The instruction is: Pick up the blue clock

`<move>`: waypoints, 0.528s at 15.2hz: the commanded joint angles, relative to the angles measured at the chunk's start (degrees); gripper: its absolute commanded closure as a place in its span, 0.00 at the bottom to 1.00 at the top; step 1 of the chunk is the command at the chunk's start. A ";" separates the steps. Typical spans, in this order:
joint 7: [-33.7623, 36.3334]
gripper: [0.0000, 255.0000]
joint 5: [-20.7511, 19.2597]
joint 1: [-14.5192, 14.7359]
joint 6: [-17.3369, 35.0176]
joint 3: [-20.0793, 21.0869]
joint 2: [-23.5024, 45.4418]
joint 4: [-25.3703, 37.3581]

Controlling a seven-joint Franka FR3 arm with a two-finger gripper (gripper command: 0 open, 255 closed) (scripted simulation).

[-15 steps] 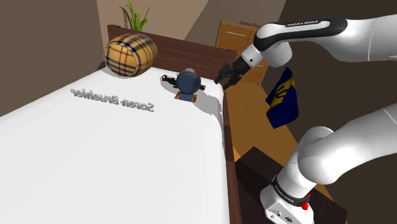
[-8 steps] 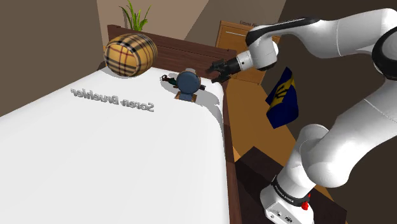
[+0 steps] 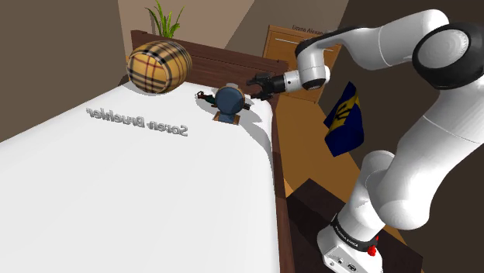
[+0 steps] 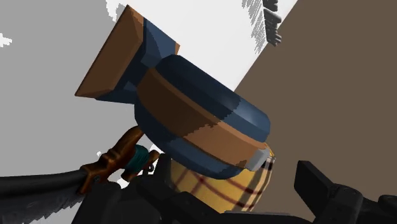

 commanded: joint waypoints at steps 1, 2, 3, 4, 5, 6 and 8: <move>-1.71 0.00 1.61 0.07 -0.56 -0.37 1.11 -0.34; -2.54 0.00 2.36 0.09 -0.87 -0.55 1.71 -0.51; -3.83 0.00 3.54 0.11 -1.39 -0.82 2.70 -0.77; -3.83 0.00 3.54 0.09 -1.39 -0.80 2.70 -0.77; -3.83 0.00 3.54 0.08 -1.39 -0.79 2.69 -0.77; -3.81 1.00 3.47 0.06 -1.37 -0.79 2.61 -0.81; -3.82 1.00 3.51 0.07 -1.38 -0.79 2.66 -0.78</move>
